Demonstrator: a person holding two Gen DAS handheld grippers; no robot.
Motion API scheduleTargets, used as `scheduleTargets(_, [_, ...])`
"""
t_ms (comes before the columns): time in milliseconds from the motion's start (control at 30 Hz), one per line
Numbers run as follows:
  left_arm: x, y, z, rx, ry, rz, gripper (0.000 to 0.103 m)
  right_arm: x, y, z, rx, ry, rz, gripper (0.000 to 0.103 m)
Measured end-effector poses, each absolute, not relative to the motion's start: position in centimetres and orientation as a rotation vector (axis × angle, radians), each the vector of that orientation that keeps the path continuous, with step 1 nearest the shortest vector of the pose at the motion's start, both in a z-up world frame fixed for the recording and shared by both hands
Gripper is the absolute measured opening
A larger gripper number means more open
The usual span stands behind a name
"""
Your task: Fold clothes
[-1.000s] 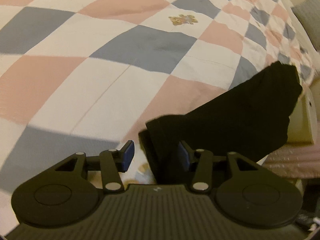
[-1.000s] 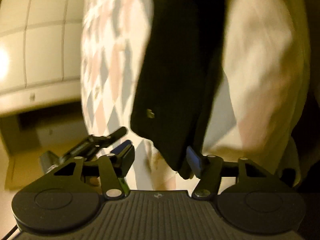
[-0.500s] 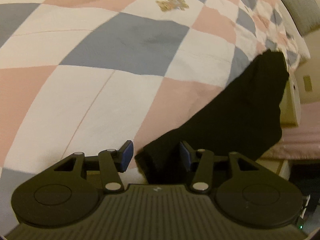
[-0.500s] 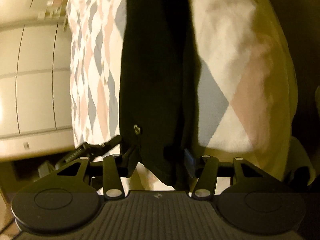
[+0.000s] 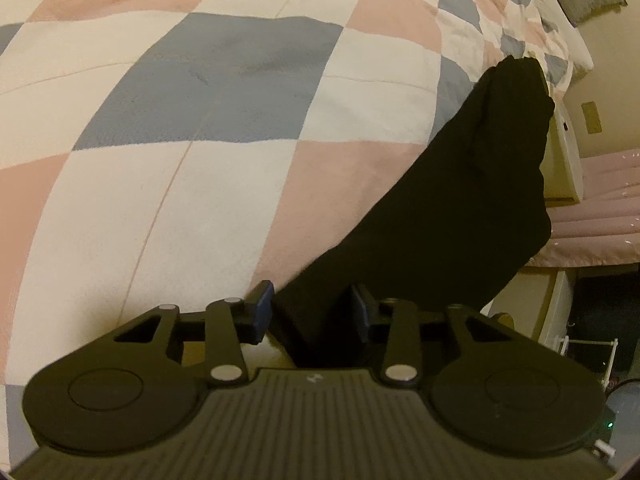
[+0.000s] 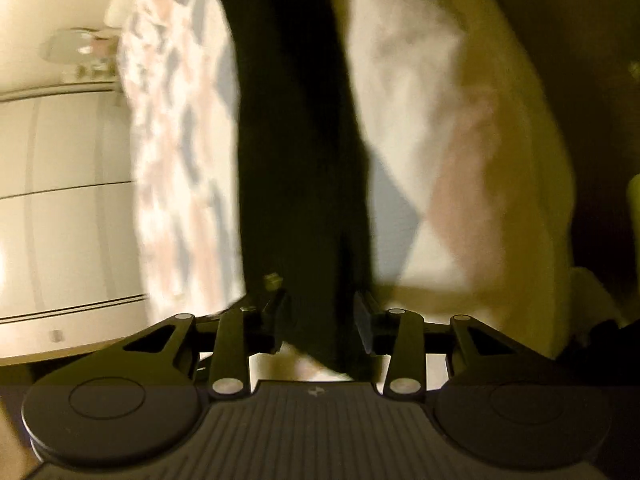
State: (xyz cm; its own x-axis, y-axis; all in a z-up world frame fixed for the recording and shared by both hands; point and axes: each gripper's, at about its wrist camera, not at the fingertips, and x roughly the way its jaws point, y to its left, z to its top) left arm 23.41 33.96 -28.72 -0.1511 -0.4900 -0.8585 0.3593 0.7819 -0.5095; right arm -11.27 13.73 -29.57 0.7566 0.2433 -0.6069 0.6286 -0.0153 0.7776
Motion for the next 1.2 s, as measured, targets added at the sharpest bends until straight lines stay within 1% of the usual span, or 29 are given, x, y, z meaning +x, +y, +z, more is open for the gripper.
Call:
scheduleTargets(167, [23.5, 34.2, -29.3, -0.139, 1.565, -0.734, 0.038, -9.6, 14.9, -31.9, 1.591, 0.809, -0.356, 0.040])
scheduleTargets(233, [23.6, 34.2, -29.5, -0.144, 1.572, -0.734, 0.037, -9.2, 15.1, -32.6, 1.608, 0.807, -0.347, 0.040])
scheduleTargets(267, [23.7, 34.1, -29.5, -0.143, 1.573, -0.736, 0.036, -9.0, 15.1, -32.6, 1.607, 0.794, -0.324, 0.033])
scheduleTargets(300, [23.7, 34.0, -29.2, -0.131, 1.561, -0.739, 0.028, -8.7, 15.0, -32.3, 1.601, 0.781, -0.300, 0.007])
scheduleTargets(333, [23.7, 34.0, -28.6, -0.114, 1.535, -0.747, 0.008, -8.8, 14.8, -31.4, 1.583, 0.760, -0.266, 0.005])
scheduleTargets(367, [23.6, 34.0, -27.5, -0.108, 1.502, -0.769, 0.008, -9.2, 14.9, -30.2, 1.571, 0.712, -0.217, 0.005])
scheduleTargets(400, [23.2, 34.3, -25.6, -0.111, 1.426, -0.823, 0.006, -9.5, 15.1, -28.9, 1.559, 0.664, -0.169, 0.004])
scheduleTargets(467, [21.6, 35.4, -20.3, -0.102, 1.182, -0.983, 0.006, -10.2, 15.5, -26.7, 1.523, 0.608, -0.105, 0.003])
scheduleTargets(500, [20.6, 35.9, -18.4, -0.069, 1.081, -1.049, 0.007, -10.5, 15.8, -26.5, 1.499, 0.634, -0.113, 0.003])
scheduleTargets(533, [19.9, 36.2, -17.4, -0.030, 1.023, -1.094, 0.010, -10.9, 16.2, -27.2, 1.485, 0.685, -0.149, 0.002])
scheduleTargets(567, [19.5, 36.0, -18.4, 0.017, 1.060, -1.090, 0.011, -11.1, 16.3, -28.6, 1.489, 0.748, -0.215, 0.002])
scheduleTargets(633, [19.1, 35.5, -22.8, 0.111, 1.217, -1.019, 0.011, -11.5, 16.7, -31.3, 1.492, 0.866, -0.338, 0.003])
scheduleTargets(667, [18.9, 35.3, -25.3, 0.171, 1.283, -0.965, 0.011, -11.4, 16.7, -32.2, 1.497, 0.888, -0.357, 0.003])
scheduleTargets(700, [18.8, 35.3, -27.1, 0.192, 1.323, -0.918, 0.013, -11.3, 16.6, -32.5, 1.500, 0.895, -0.361, 0.003])
scheduleTargets(800, [19.5, 36.0, -28.5, 0.092, 1.363, -0.851, 0.013, -11.0, 16.7, -31.9, 1.478, 0.897, -0.345, 0.003])
scheduleTargets(900, [19.8, 36.2, -26.9, 0.084, 1.318, -0.890, 0.012, -11.5, 16.4, -31.4, 1.476, 0.890, -0.336, 0.003])
scheduleTargets(933, [19.8, 36.2, -26.5, 0.087, 1.309, -0.897, 0.011, -11.7, 16.2, -31.4, 1.476, 0.889, -0.332, 0.004])
scheduleTargets(967, [19.9, 36.2, -26.6, 0.091, 1.314, -0.885, 0.012, -11.7, 16.2, -31.4, 1.472, 0.897, -0.331, 0.008])
scheduleTargets(1000, [19.9, 36.2, -26.7, 0.094, 1.319, -0.873, 0.014, -11.7, 16.2, -31.6, 1.469, 0.915, -0.337, 0.019])
scheduleTargets(1033, [20.0, 36.1, -26.8, 0.098, 1.324, -0.862, 0.033, -11.6, 16.3, -31.8, 1.467, 0.929, -0.343, 0.029])
scheduleTargets(1067, [20.1, 36.1, -26.9, 0.101, 1.329, -0.850, 0.040, -11.6, 16.3, -31.9, 1.462, 0.940, -0.346, 0.029])
scheduleTargets(1100, [20.1, 36.1, -27.1, 0.098, 1.340, -0.845, 0.043, -11.5, 16.4, -31.7, 1.450, 0.940, -0.339, 0.029])
scheduleTargets(1133, [20.2, 35.9, -27.4, 0.083, 1.361, -0.852, 0.029, -11.3, 16.5, -31.5, 1.437, 0.939, -0.331, 0.022])
scheduleTargets(1167, [20.2, 35.7, -27.8, 0.069, 1.382, -0.859, 0.017, -11.2, 16.6, -31.2, 1.418, 0.937, -0.325, 0.019])
scheduleTargets(1200, [20.0, 35.6, -27.6, 0.071, 1.367, -0.873, 0.011, -11.0, 16.6, -30.4, 1.379, 0.932, -0.322, 0.020])
